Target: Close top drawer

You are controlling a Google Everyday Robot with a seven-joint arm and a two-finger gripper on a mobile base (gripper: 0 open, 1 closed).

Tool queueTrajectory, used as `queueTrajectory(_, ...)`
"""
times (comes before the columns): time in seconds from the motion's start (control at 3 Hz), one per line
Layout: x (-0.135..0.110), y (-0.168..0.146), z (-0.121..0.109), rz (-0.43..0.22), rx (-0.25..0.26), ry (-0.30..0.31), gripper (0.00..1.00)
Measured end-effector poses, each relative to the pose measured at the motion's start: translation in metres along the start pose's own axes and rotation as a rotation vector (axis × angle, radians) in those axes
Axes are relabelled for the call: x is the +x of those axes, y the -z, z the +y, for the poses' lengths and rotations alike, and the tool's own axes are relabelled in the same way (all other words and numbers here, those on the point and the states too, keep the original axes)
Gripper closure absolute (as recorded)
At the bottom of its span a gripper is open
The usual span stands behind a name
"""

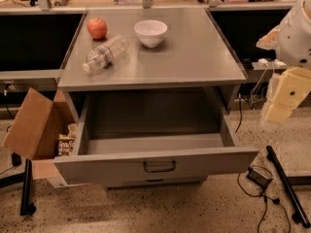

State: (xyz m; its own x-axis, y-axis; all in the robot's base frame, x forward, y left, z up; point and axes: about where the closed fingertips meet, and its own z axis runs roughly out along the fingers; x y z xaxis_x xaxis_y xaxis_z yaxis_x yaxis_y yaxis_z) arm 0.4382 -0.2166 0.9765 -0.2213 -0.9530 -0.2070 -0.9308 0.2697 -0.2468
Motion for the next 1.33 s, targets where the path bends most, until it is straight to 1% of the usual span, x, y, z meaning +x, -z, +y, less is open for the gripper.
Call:
queueTrajectory(0.33, 0.000, 0.000, 0.000, 0.000, 0.002, 0.001, 0.00)
queueTrajectory(0.67, -0.005, -0.022, 0.012, 0.026, -0.012, 0.054, 0.00)
queueTrajectory(1.0, -0.017, -0.066, 0.042, 0.047, -0.082, 0.134, 0.00)
queueTrajectory(1.33, -0.023, -0.116, 0.079, 0.052, -0.177, 0.196, 0.15)
